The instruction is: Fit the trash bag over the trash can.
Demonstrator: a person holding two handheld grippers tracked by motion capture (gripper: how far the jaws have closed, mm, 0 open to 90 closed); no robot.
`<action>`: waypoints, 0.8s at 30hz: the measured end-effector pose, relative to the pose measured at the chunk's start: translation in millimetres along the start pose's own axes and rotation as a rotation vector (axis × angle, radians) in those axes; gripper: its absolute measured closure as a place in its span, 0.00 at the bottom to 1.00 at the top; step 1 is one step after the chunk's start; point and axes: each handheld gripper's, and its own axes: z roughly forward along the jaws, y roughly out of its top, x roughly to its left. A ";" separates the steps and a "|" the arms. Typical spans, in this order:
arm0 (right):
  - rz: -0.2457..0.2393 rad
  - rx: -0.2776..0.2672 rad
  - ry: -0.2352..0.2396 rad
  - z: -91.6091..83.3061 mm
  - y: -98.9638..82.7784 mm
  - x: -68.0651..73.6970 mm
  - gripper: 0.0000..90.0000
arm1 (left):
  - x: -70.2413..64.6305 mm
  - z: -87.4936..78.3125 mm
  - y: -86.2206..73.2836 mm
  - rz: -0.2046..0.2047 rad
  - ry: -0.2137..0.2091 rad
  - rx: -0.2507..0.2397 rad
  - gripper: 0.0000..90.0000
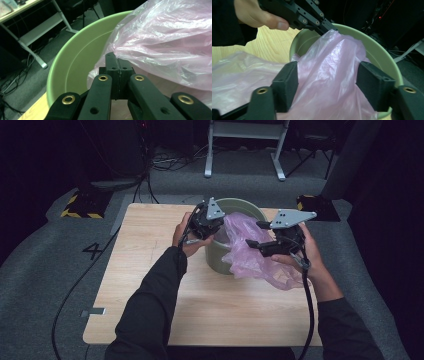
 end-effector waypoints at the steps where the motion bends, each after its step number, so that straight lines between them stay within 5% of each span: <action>1: 0.002 -0.007 0.001 -2.7 -1.5 0.0 0.34 | 1.5 0.2 -1.2 -0.007 0.005 0.003 1.00; 6: -0.001 -0.033 -0.035 -16.8 -7.3 -1.3 0.29 | 13.7 2.5 -8.0 -0.055 0.029 0.018 1.00; 12: 0.005 -0.062 -0.019 -32.4 -12.0 -2.5 0.29 | 22.1 2.4 -13.7 -0.089 0.049 0.029 1.00; 16: 0.036 -0.067 0.025 -45.0 -22.9 -3.5 0.29 | 26.0 -0.3 -16.4 -0.110 0.053 0.027 1.00; 24: -0.043 -0.079 0.129 -58.0 -41.4 11.8 0.28 | 29.2 -0.9 -18.6 -0.119 0.061 0.045 1.00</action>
